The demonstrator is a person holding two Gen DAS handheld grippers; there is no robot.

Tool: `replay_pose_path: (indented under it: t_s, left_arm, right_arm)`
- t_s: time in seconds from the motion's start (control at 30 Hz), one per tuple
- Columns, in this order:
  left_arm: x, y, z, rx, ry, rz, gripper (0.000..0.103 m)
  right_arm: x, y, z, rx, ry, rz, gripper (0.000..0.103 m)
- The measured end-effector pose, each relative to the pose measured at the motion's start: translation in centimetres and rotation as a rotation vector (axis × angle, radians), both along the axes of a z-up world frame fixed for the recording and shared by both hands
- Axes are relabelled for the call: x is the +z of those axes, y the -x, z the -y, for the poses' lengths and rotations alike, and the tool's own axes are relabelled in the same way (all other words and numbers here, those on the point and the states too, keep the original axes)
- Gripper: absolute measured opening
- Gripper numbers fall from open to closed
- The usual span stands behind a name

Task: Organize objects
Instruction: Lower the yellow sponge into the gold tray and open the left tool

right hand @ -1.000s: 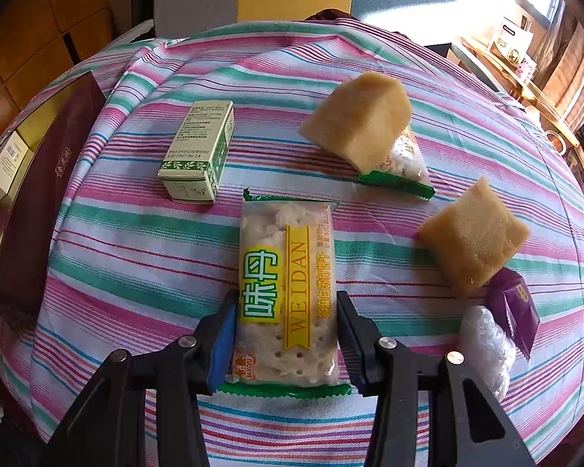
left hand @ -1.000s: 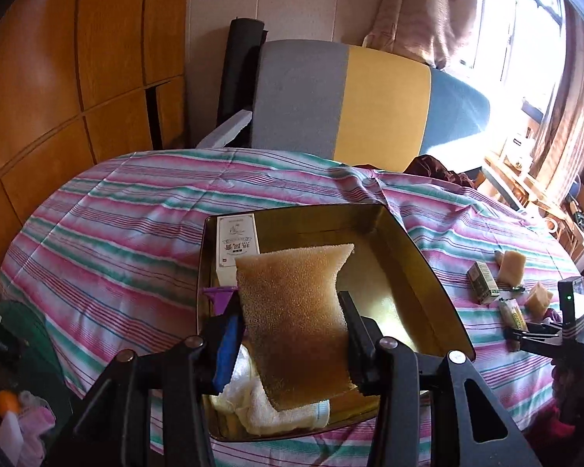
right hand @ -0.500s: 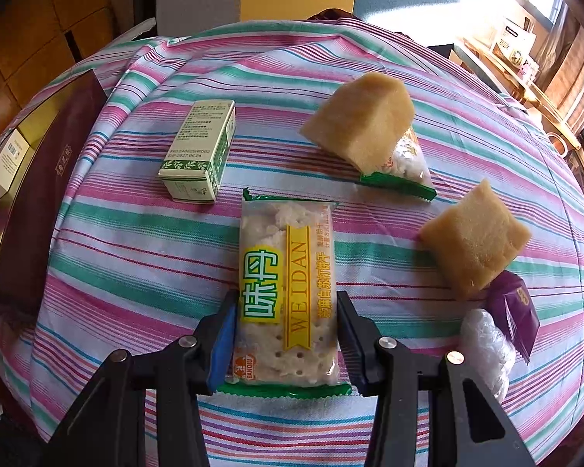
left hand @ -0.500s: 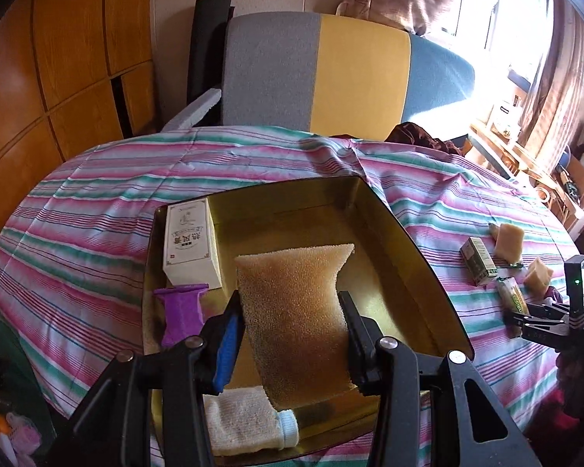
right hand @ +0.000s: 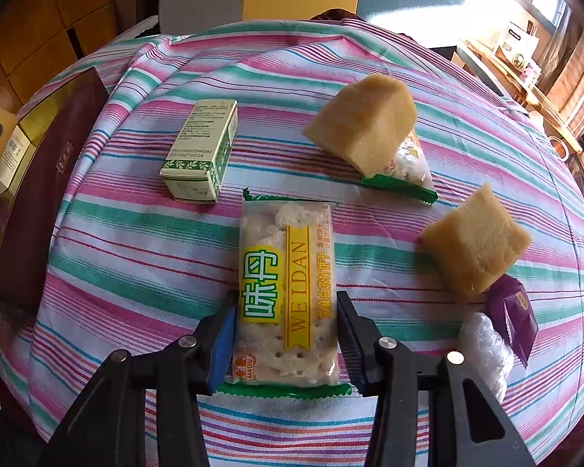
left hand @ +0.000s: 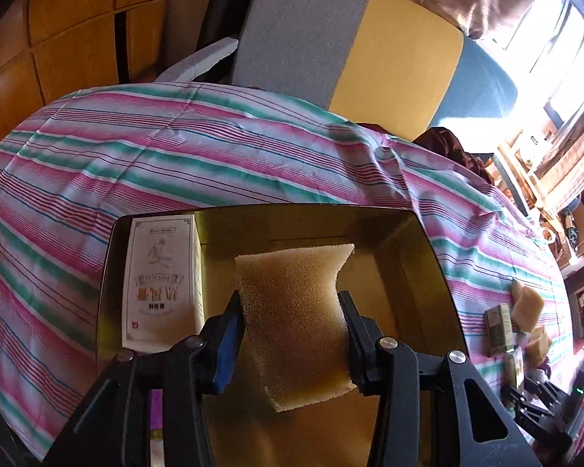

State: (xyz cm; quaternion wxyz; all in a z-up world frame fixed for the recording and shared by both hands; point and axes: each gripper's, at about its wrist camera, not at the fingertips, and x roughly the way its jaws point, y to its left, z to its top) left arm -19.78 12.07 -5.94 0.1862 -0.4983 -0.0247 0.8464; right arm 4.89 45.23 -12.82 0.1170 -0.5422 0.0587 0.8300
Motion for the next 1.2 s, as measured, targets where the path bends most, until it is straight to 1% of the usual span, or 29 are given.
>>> replay_pose_path:
  t_s: [0.03, 0.2, 0.27, 0.37, 0.43, 0.53, 0.63, 0.7, 0.73, 0.8, 0.87, 1.0, 1.13, 1.2]
  left_arm:
    - [-0.5, 0.8, -0.3, 0.005, 0.011, 0.009, 0.046]
    - [-2.2, 3.1, -1.4, 0.020, 0.138, -0.011, 0.047]
    - [-2.7, 3.6, -1.5, 0.028, 0.173, -0.017, 0.048]
    - [-3.0, 3.7, -1.6, 0.025, 0.203, -0.033, 0.057]
    - [-2.8, 3.6, -1.7, 0.020, 0.230, -0.060, 0.058]
    - [-2.1, 3.1, -1.4, 0.006, 0.232, -0.082, 0.060]
    - [-0.2, 1.4, -1.1, -0.012, 0.226, -0.139, 0.063]
    - [1.3, -0.3, -0.6, -0.014, 0.226, -0.188, 0.073]
    - [2.0, -1.3, -0.2, -0.013, 0.220, -0.212, 0.076]
    - [3.1, -3.5, 0.4, -0.011, 0.212, -0.252, 0.087]
    - [3.8, -5.9, 1.2, 0.002, 0.206, -0.279, 0.091]
    - [4.1, -10.0, 3.0, 0.038, 0.182, -0.295, 0.091]
    - [3.9, -12.9, 4.4, 0.064, 0.154, -0.293, 0.091]
    - [3.6, -13.8, 4.9, 0.068, 0.147, -0.280, 0.091]
  right_arm:
    - [0.0, 0.0, 0.0, -0.001, 0.000, 0.000, 0.048]
    - [0.0, 0.0, 0.1, 0.001, 0.001, 0.001, 0.048]
    - [0.0, 0.0, 0.1, 0.001, 0.001, 0.002, 0.048]
    - [0.0, 0.0, 0.1, 0.000, 0.002, 0.001, 0.048]
    - [0.0, 0.0, 0.2, 0.000, 0.002, 0.001, 0.048]
    - [0.0, 0.1, 0.1, 0.001, 0.002, 0.001, 0.048]
    - [0.0, 0.1, 0.1, 0.002, 0.001, 0.001, 0.048]
    - [0.0, 0.0, 0.3, 0.002, -0.002, 0.000, 0.048]
    - [0.0, 0.0, 0.3, 0.001, -0.004, 0.000, 0.048]
    - [0.0, 0.0, 0.4, 0.001, -0.012, -0.001, 0.047]
    - [0.0, 0.0, 0.5, 0.002, -0.017, -0.001, 0.047]
    - [0.1, 0.0, 0.5, 0.000, -0.021, -0.004, 0.047]
    - [-0.1, 0.2, 0.3, -0.005, -0.027, -0.008, 0.047]
    - [0.0, 0.2, 0.2, -0.013, -0.026, -0.007, 0.047]
